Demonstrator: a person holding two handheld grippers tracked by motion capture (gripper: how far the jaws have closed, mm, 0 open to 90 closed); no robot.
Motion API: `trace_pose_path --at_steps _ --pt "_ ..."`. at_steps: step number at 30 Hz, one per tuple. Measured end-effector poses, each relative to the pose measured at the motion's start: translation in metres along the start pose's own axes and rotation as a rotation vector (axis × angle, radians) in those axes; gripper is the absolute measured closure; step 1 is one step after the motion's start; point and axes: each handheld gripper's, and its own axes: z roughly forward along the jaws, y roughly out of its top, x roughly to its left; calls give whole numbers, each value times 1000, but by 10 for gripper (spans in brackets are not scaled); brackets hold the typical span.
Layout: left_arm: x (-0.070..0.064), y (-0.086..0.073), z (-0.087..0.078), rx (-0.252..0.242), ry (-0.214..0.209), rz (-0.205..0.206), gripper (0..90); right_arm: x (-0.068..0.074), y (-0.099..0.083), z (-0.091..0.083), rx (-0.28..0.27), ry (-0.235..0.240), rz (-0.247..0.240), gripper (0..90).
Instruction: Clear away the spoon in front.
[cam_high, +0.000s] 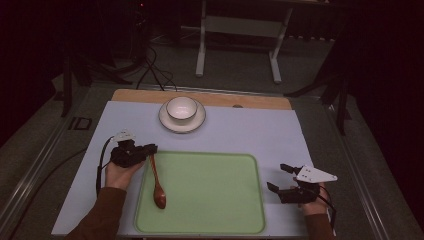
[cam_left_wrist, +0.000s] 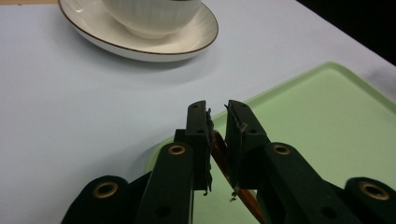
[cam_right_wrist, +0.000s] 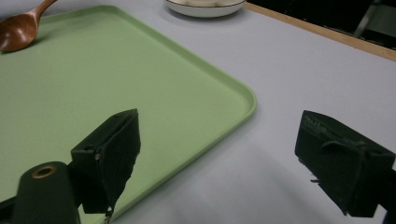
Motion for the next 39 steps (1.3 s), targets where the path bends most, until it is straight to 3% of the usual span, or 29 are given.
trace_pose_path --at_steps 5,14,25,39 --pt "0 -3 4 13 -8 15 800 0 0 0 0 1 0 140" --pt "3 -7 3 -9 -40 -4 796 0 0 0 1 2 1 140" --pt "1 -11 9 18 -68 8 752 0 0 0 2 3 0 140" --pt "6 -19 20 104 -25 24 682 0 0 0 3 2 0 140"
